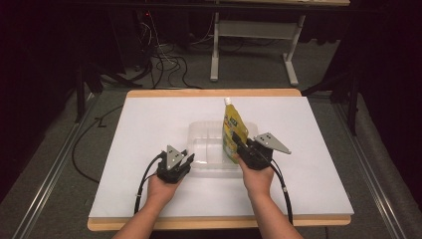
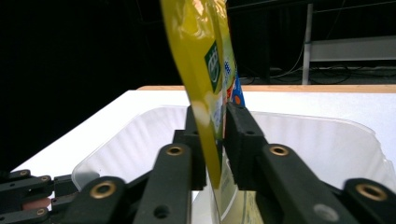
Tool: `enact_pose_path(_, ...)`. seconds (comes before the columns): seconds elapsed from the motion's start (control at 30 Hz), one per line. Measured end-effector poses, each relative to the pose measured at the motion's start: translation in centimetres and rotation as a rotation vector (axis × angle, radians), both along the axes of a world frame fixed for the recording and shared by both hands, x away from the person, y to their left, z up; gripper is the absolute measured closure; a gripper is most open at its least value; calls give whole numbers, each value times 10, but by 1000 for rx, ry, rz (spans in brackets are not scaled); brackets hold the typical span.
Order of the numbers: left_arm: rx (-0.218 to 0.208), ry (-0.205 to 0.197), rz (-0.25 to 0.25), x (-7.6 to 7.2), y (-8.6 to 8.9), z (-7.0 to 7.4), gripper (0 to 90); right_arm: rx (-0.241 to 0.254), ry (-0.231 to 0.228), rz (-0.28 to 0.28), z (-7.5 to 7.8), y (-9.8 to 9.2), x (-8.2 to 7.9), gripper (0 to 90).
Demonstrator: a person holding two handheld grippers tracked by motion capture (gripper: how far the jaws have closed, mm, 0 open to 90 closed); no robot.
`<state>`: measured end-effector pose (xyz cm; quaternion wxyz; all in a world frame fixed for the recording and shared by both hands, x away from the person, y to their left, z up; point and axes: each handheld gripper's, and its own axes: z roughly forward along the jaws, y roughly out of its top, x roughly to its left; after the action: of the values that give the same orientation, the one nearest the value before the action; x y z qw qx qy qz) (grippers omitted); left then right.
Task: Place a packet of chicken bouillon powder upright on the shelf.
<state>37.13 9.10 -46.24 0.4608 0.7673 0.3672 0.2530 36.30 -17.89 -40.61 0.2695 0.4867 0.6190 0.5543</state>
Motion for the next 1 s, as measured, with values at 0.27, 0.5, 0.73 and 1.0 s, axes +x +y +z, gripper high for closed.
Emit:
enact_pose_path(0.27,-5,6,4,-1,0,0,697,-36,12,20,2,-1,1,589)
enact_pose_path(0.5,-9,9,-7,-1,0,0,667,-85,20,51,4,0,1,462)
enact_pose_path(0.73,-24,1,7,-1,3,3,531,-114,19,84,7,-1,-2,369)
enact_pose_path(1.0,-70,12,-23,-7,14,16,456,-149,2,115,13,-11,-17,270)
